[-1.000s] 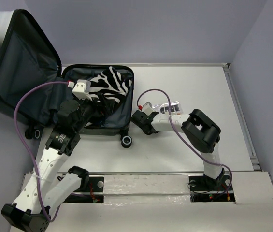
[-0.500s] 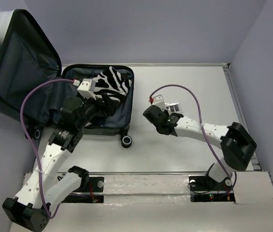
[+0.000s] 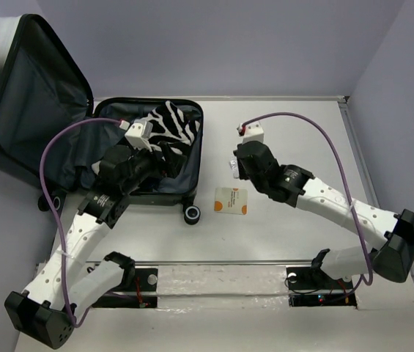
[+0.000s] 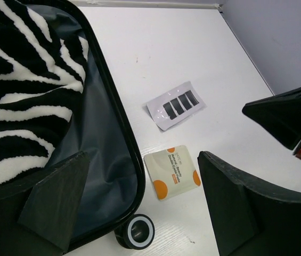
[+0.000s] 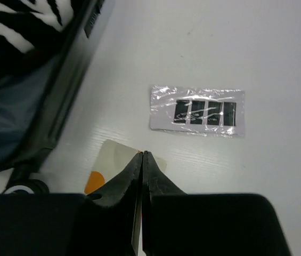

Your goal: Pack the luggage

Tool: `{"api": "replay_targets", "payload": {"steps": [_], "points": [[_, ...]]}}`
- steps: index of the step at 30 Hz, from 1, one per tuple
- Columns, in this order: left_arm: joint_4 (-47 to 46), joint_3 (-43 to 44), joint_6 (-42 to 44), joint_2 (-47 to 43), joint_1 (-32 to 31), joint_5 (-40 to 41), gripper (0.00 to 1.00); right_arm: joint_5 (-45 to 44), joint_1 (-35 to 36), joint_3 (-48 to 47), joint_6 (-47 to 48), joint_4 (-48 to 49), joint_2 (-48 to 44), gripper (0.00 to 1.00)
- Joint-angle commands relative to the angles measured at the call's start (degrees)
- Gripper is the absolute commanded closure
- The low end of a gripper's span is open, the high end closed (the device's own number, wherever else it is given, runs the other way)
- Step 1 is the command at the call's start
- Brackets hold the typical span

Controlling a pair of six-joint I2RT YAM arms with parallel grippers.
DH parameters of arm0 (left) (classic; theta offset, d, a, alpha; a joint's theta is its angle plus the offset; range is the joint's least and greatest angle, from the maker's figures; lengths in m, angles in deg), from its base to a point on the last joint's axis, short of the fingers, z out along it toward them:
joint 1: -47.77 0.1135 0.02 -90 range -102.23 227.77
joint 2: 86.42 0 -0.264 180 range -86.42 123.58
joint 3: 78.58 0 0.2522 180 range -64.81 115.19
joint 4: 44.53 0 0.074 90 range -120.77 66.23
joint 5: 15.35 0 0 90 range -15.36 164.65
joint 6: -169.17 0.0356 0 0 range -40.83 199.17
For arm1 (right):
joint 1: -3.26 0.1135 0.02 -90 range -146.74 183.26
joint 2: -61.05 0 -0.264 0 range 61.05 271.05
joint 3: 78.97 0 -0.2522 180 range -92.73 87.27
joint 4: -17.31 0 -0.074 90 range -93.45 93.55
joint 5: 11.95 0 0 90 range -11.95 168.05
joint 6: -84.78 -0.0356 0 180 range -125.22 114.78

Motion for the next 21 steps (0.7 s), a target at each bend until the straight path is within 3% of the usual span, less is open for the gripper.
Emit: {"api": "replay_targets", "payload": {"steps": [1,6,10,11,13,16,17,21], "points": [[-2.2,0.3,1.4,-1.8,0.1,2.9,0.05,4.3,0.2,-9.3,2.9,4.4,0.7,0.93],[-1.7,0.2,2.1,-3.0,0.2,4.4,0.05,5.8,0.2,-11.9,3.6,3.2,4.9,0.92],[-1.6,0.3,2.3,-2.7,0.2,3.3,0.04,10.1,0.2,-5.2,0.2,2.3,6.0,0.66],[-1.6,0.3,2.2,-2.7,0.2,2.9,0.04,10.8,0.2,-1.8,-1.3,2.0,6.3,0.50],[-2.2,0.2,1.7,-1.9,0.1,-1.0,0.05,12.1,-0.4,2.1,-2.8,1.5,7.0,0.34],[-1.9,1.0,0.0,0.9,-1.9,-5.7,0.06,16.1,-3.8,6.4,-6.5,2.2,5.6,0.31],[-0.6,1.5,-0.8,1.5,-5.9,-4.7,0.07,18.2,-6.9,8.9,-6.7,4.1,5.4,0.30],[1.3,2.2,-4.2,2.1,-16.9,7.8,0.09,26.7,-11.7,11.1,-4.6,8.2,8.2,0.27]]}}
